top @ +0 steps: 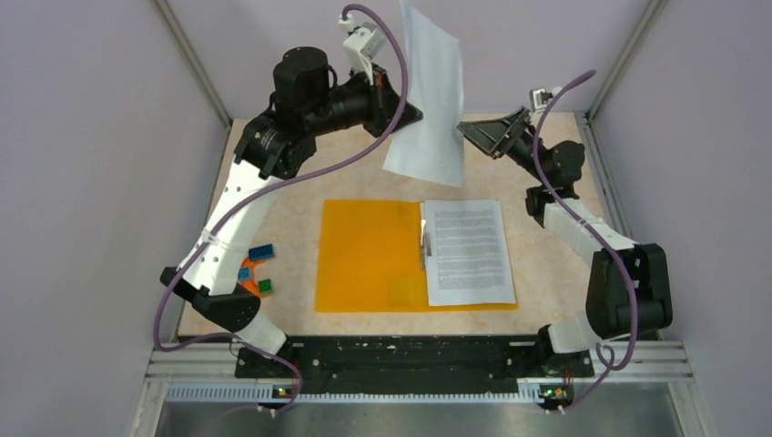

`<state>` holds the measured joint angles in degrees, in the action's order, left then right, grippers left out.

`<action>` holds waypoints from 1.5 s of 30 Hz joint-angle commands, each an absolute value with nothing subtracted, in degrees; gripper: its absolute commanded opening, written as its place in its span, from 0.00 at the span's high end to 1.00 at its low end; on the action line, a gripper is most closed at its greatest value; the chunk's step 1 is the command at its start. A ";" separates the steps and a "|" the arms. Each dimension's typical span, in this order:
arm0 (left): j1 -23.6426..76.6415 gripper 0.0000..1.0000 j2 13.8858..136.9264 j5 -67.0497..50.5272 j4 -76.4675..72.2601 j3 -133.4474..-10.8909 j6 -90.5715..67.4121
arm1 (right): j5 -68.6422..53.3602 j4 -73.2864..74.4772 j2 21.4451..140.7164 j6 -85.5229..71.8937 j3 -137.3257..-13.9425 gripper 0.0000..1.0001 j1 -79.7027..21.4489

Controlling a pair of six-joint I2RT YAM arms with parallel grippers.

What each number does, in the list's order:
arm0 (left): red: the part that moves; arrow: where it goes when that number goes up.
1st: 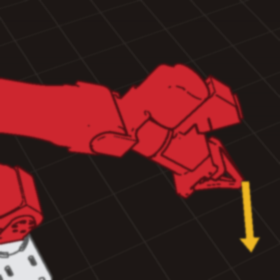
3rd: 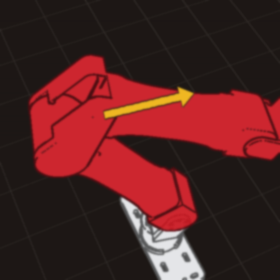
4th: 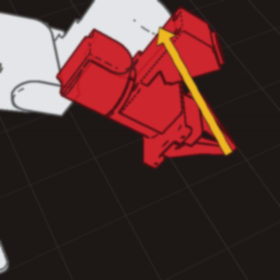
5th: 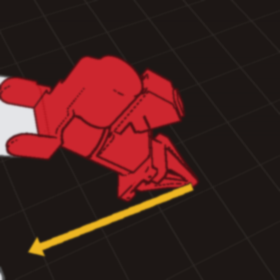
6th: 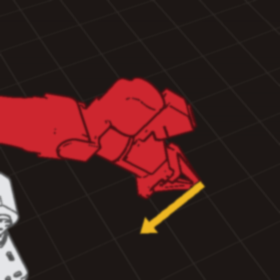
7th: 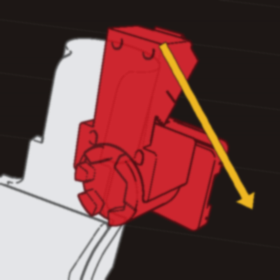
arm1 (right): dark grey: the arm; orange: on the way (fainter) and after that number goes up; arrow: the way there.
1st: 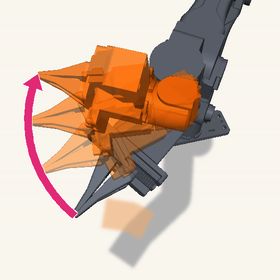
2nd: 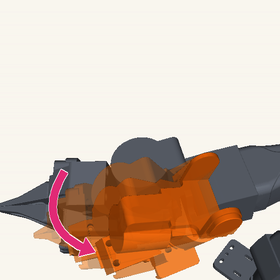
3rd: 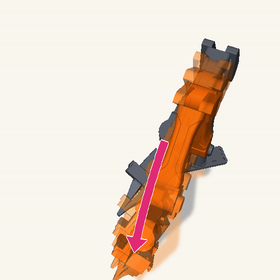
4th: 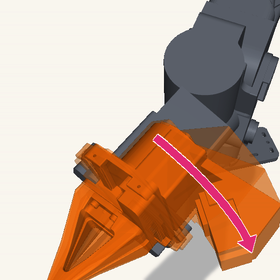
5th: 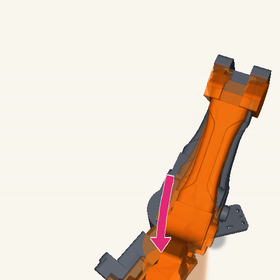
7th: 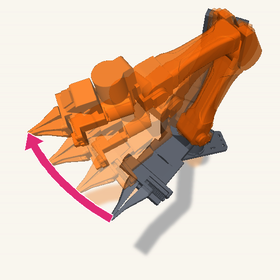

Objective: Put the files into the folder

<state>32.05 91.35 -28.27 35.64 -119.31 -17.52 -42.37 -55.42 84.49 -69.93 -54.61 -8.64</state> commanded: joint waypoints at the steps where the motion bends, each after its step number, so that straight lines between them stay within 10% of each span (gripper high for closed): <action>1: 34.64 1.00 91.79 -31.02 38.19 -125.01 -15.73 | -43.17 -76.83 83.29 -81.41 -50.25 0.01 -4.86; 13: 35.73 1.00 91.70 -29.99 38.98 -123.44 -16.00 | -41.62 -93.75 83.36 -94.76 -50.03 0.03 -3.65; 23: 35.72 1.00 90.70 -20.46 38.31 -117.63 -18.36 | -41.21 -78.04 73.86 -82.61 -45.11 0.43 -3.63; 36: 39.26 1.00 85.29 -11.79 20.46 -90.65 -34.01 | -30.92 -1.39 61.81 -39.56 -59.05 0.99 -3.70; 45: 47.40 1.00 89.05 -4.38 6.75 -73.37 -48.30 | -11.49 23.64 63.56 -24.73 -58.85 1.00 -7.28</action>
<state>44.42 87.77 -8.49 15.73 -76.88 -40.71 -23.90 10.94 63.61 -34.17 -59.61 -5.26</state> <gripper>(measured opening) 0.011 0.005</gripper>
